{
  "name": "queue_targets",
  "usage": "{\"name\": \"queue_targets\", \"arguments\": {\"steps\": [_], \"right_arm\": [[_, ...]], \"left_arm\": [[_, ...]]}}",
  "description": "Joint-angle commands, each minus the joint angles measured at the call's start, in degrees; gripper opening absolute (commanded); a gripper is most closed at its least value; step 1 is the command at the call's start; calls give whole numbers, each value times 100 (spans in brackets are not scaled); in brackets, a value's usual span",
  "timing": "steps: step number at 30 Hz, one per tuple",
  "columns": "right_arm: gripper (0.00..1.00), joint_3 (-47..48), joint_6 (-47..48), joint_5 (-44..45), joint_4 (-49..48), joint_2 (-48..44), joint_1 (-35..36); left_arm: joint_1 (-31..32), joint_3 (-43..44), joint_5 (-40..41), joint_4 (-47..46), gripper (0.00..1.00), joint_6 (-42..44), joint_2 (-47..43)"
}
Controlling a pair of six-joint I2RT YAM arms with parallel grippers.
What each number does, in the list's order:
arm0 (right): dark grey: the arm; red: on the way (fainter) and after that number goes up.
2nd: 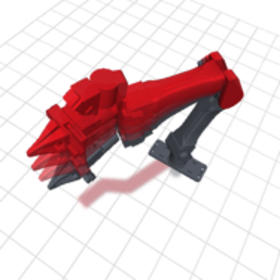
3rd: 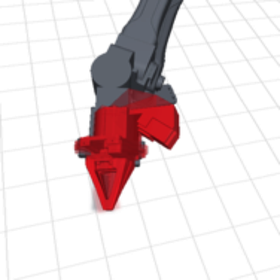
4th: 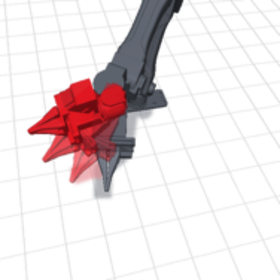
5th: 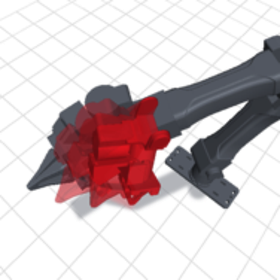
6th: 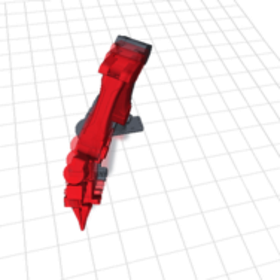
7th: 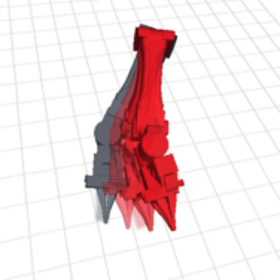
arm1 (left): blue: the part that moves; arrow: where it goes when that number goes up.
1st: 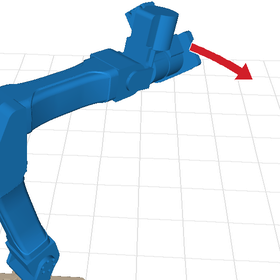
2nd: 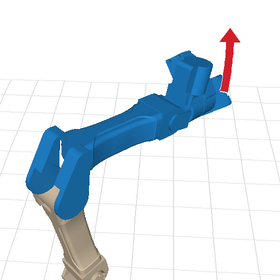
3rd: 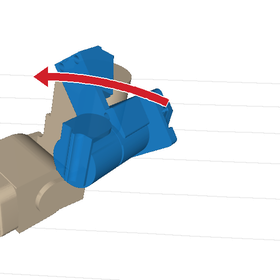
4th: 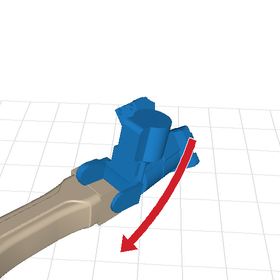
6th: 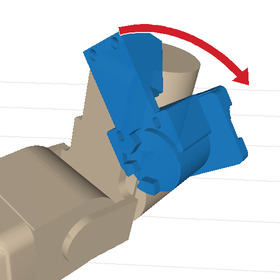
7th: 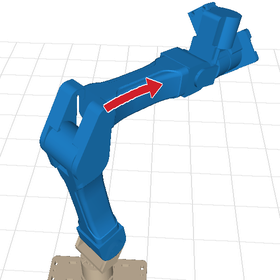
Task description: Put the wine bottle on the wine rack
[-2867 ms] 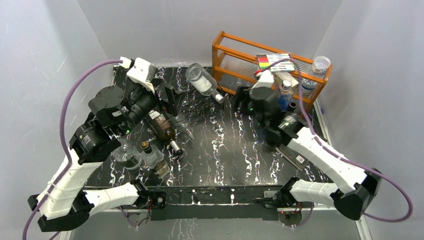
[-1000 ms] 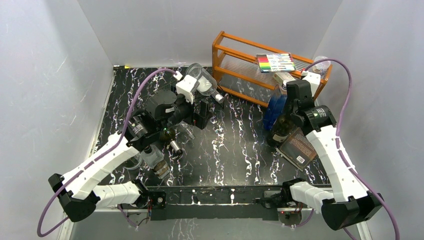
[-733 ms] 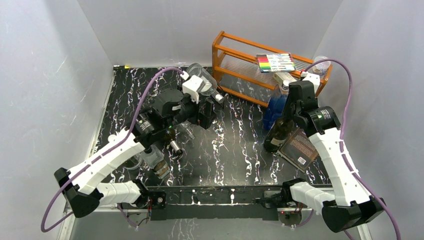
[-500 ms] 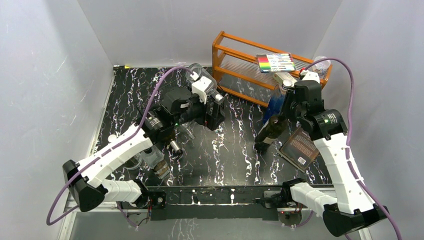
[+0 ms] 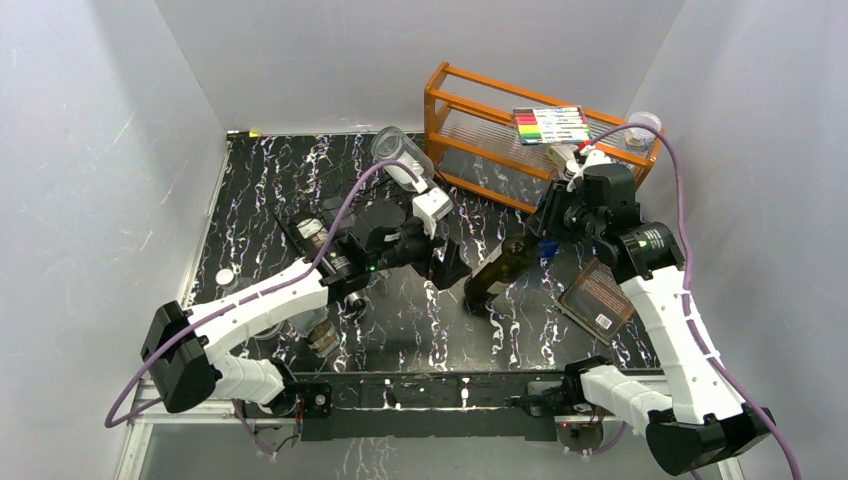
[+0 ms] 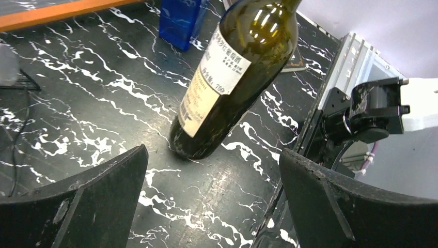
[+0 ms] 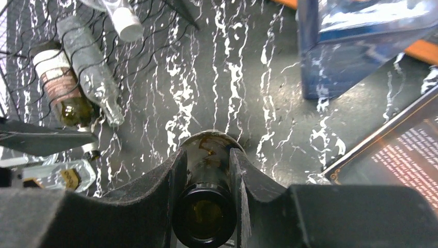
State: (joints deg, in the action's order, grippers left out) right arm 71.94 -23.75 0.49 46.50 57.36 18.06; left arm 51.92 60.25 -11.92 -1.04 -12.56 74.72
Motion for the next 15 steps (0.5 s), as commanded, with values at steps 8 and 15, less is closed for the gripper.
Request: {"name": "queue_targets", "arguments": {"steps": [8, 15], "right_arm": [[0, -268, -394, -1561, -1247, -266, -14], [0, -451, -452, -2031, -1382, -292, -14]], "left_arm": [[165, -766, -672, -1357, 98, 646, -147], [208, -1105, -1101, -1705, 97, 760, 94]]}}
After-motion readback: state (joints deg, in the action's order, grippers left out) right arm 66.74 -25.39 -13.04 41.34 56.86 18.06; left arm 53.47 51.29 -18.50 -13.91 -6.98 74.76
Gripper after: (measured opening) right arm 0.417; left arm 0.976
